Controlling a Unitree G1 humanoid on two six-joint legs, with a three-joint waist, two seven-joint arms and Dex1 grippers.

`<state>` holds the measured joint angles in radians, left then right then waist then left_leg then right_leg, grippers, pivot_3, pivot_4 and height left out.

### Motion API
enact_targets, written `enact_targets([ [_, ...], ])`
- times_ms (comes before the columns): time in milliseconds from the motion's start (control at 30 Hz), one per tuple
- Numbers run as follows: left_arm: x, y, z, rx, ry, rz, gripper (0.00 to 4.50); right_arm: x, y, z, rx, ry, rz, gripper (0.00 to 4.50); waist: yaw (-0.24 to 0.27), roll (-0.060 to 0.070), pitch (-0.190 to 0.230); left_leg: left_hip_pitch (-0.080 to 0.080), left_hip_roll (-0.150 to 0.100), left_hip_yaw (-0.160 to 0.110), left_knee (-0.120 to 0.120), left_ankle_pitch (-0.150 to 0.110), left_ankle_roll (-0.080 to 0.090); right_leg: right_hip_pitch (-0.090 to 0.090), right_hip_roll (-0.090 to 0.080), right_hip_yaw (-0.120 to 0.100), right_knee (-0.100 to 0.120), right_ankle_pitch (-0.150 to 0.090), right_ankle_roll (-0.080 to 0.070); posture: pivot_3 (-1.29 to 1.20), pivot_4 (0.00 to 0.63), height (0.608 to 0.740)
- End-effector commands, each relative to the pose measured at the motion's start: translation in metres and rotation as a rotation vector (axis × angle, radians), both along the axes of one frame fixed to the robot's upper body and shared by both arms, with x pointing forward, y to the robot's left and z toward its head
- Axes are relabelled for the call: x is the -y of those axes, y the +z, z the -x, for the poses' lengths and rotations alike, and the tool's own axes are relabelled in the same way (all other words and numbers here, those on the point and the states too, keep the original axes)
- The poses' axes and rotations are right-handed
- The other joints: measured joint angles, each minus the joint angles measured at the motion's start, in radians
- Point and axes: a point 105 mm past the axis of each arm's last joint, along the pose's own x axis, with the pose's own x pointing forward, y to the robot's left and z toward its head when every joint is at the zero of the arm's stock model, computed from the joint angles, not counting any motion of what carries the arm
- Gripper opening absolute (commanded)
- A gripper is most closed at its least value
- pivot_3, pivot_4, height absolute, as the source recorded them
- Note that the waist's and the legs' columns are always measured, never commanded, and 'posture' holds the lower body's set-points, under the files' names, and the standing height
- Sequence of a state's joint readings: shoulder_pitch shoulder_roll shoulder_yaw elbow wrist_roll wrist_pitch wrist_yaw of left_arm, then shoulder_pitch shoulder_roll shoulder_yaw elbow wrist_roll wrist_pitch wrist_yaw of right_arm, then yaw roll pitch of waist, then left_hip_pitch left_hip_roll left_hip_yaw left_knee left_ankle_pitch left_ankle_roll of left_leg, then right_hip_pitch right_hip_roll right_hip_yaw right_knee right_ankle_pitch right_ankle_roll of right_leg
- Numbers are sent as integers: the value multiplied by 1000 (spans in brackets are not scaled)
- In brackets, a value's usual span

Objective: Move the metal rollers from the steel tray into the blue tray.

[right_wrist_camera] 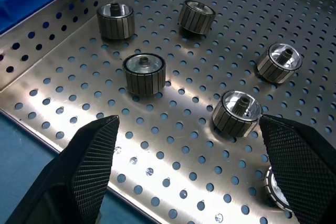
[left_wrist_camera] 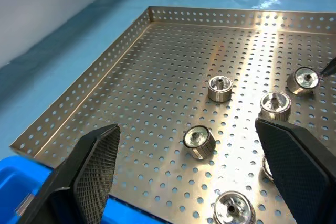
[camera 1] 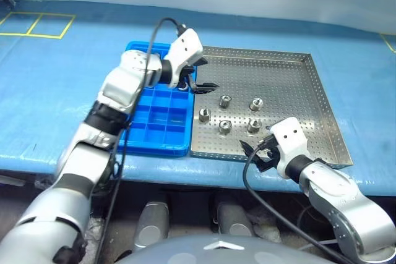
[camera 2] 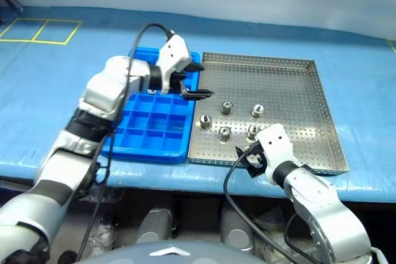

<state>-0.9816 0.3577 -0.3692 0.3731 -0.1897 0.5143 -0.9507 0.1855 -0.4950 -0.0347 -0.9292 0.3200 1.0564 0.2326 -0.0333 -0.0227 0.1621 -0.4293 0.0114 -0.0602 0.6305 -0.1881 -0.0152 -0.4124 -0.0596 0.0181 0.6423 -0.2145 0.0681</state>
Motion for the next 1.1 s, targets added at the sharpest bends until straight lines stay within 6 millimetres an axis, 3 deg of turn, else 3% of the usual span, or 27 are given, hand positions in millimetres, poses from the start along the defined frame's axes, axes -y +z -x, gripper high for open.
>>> enact_targets([
  [33, 20, -6, -10, -9, -46, -54, 4486, -5, 9, 4, 48, -6, -7, 4500, -5, 0, 0, 0, 0, 0, 0, 0, 0, 0, 0, 0, 0, 0, 0, -130, 150, 740],
  [233, 43, -31, -22, -76, -4, -83, 4486, -5, 8, 9, 56, -48, -21, 4500, -29, 0, 0, -1, -1, 0, 1, -1, 1, 0, 0, 1, 0, 0, 1, -188, 150, 740],
  [367, 51, -58, -24, -102, 57, -134, 4486, -5, 8, 11, 61, -67, -26, 4500, -44, 0, 0, -1, -1, 1, 1, -1, 1, 0, 0, 2, 0, 1, 4, -208, 150, 740],
  [600, 42, -88, -31, -80, 198, -194, 4486, -5, 9, 12, 68, -78, -29, 4500, -60, 0, 0, 0, -1, 1, 1, -1, 1, 0, 0, 3, 1, 2, 5, -224, 150, 740],
  [867, 33, -102, -35, -114, 309, -158, 4486, -4, 8, 11, 68, -72, -25, 4500, -61, 0, 0, 0, -1, 1, 1, -1, 1, 0, 0, 3, 1, 3, 7, -206, 150, 740],
  [967, 35, -103, -34, -140, 330, -109, 3891, -4, 9, 9, 70, -67, -23, 4500, -62, 0, 0, 0, -1, 1, 1, -1, 1, 0, 0, 3, 1, 3, 6, -203, 150, 740],
  [1100, 36, -104, -32, -160, 321, -89, 2522, -3, 9, 9, 70, -64, -21, 4500, -61, 0, 0, 0, -1, 1, 1, -1, 1, 0, 0, 3, 1, 3, 7, -200, 150, 740],
])
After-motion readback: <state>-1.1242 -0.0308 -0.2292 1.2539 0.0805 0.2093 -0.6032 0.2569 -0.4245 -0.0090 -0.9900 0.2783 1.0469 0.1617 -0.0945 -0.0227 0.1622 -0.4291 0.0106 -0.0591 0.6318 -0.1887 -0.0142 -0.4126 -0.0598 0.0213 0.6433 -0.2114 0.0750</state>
